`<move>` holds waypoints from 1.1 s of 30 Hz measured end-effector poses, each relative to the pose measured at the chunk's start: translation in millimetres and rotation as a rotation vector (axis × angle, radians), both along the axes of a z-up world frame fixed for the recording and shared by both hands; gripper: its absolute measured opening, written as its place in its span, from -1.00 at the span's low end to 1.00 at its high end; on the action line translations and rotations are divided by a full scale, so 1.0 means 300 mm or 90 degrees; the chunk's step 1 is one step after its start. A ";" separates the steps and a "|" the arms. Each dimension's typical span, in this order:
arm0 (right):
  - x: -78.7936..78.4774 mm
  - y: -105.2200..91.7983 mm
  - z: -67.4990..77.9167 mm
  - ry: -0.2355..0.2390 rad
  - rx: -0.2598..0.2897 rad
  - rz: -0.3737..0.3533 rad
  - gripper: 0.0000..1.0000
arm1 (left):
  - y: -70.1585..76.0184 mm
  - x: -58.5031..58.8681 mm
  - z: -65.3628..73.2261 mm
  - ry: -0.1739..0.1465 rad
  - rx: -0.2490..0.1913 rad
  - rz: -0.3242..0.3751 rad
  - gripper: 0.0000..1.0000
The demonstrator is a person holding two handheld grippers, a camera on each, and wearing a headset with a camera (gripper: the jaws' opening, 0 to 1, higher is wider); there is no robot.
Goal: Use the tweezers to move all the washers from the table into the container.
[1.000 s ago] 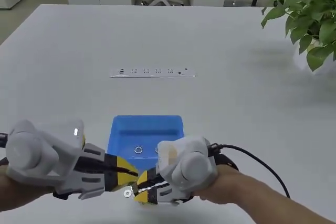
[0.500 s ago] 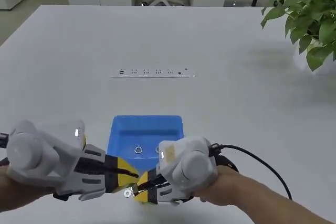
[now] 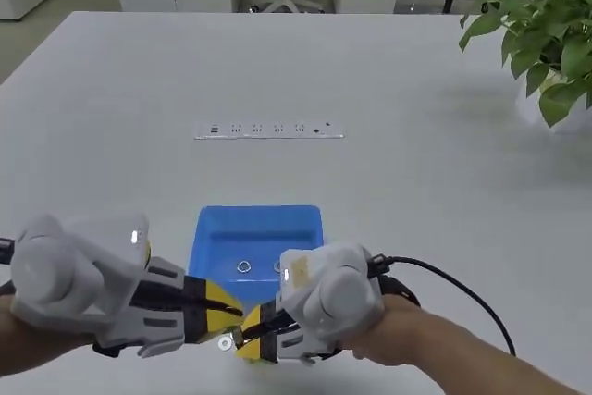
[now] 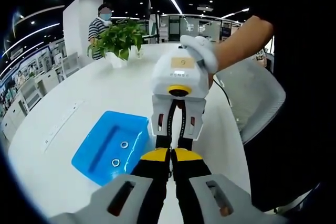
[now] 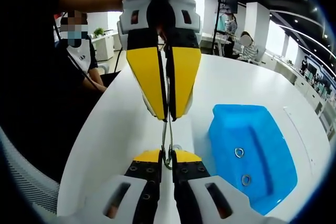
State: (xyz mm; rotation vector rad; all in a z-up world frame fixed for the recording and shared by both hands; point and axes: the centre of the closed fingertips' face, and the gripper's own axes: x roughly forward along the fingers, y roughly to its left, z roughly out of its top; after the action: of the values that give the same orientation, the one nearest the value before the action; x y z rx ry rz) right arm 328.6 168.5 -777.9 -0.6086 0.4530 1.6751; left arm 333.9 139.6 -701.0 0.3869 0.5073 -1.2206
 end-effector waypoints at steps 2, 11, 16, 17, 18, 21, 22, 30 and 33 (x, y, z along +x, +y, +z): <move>-0.001 0.000 0.000 0.000 0.000 -0.002 -0.84 | 0.002 0.000 -0.002 -0.001 0.001 0.000 -0.84; -0.001 -0.003 0.016 -0.006 0.000 -0.004 -0.84 | 0.021 0.007 0.013 -0.003 -0.015 0.015 -0.58; 0.001 -0.004 0.033 -0.011 0.003 -0.003 -0.84 | 0.034 -0.001 0.014 0.005 -0.021 0.029 -0.39; 0.003 -0.004 0.039 -0.013 0.004 -0.003 -0.84 | 0.038 -0.002 0.012 0.007 -0.021 0.033 -0.35; 0.004 -0.005 0.042 -0.015 0.004 -0.003 -0.84 | 0.043 -0.006 0.010 0.007 -0.020 0.036 -0.32; 0.006 -0.006 0.058 -0.017 0.007 0.000 -0.84 | 0.056 -0.015 0.006 0.007 -0.019 0.047 -0.22; 0.007 -0.008 0.063 -0.018 0.007 0.001 -0.84 | 0.062 -0.019 0.003 0.008 -0.019 0.051 -0.18; 0.023 -0.014 0.103 -0.036 0.008 0.004 -0.84 | 0.096 -0.036 -0.002 0.016 -0.028 0.086 0.14; 0.031 -0.014 0.125 -0.040 0.013 0.004 -0.84 | 0.106 -0.034 -0.005 0.022 -0.036 0.106 0.26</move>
State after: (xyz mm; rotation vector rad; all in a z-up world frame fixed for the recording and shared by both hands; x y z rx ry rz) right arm 337.9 164.4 -740.5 -0.6468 0.3881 1.6602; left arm 323.6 171.5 -702.5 0.2699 0.5237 -1.0795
